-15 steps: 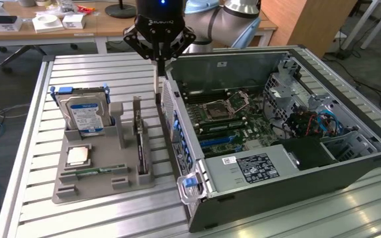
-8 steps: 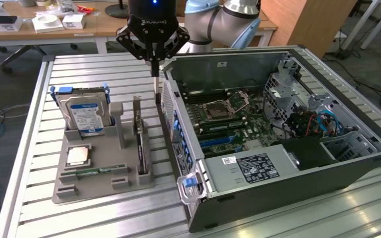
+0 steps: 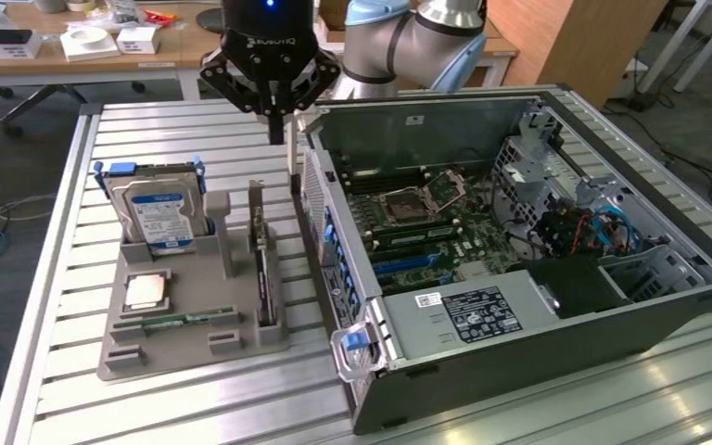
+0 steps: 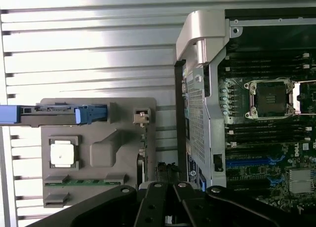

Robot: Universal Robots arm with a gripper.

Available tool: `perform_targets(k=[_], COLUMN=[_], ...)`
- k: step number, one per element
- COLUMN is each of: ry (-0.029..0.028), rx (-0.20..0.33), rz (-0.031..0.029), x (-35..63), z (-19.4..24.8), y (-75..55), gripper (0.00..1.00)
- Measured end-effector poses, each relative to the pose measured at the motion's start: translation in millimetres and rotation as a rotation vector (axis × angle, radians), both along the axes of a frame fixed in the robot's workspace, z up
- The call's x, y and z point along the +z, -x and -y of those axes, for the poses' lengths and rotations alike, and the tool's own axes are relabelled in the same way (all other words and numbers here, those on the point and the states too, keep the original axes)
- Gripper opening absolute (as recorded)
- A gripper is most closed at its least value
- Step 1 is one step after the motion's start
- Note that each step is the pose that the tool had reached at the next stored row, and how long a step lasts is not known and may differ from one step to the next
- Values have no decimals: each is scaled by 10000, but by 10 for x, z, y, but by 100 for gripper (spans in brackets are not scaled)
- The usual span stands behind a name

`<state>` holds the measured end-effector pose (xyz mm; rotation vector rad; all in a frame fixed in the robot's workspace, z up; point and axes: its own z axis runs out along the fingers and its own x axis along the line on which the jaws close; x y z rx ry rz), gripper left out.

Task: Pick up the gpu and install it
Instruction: 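Reach for the gpu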

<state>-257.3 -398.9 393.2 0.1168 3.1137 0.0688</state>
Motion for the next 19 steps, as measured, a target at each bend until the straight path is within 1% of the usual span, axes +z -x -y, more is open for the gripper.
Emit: perform_targets(k=[7, 19], ry=[-1, -1], rx=[-1, -2], rz=[1, 1], x=[0, -1], z=[0, 2], y=[71, 73], gripper=[10, 10])
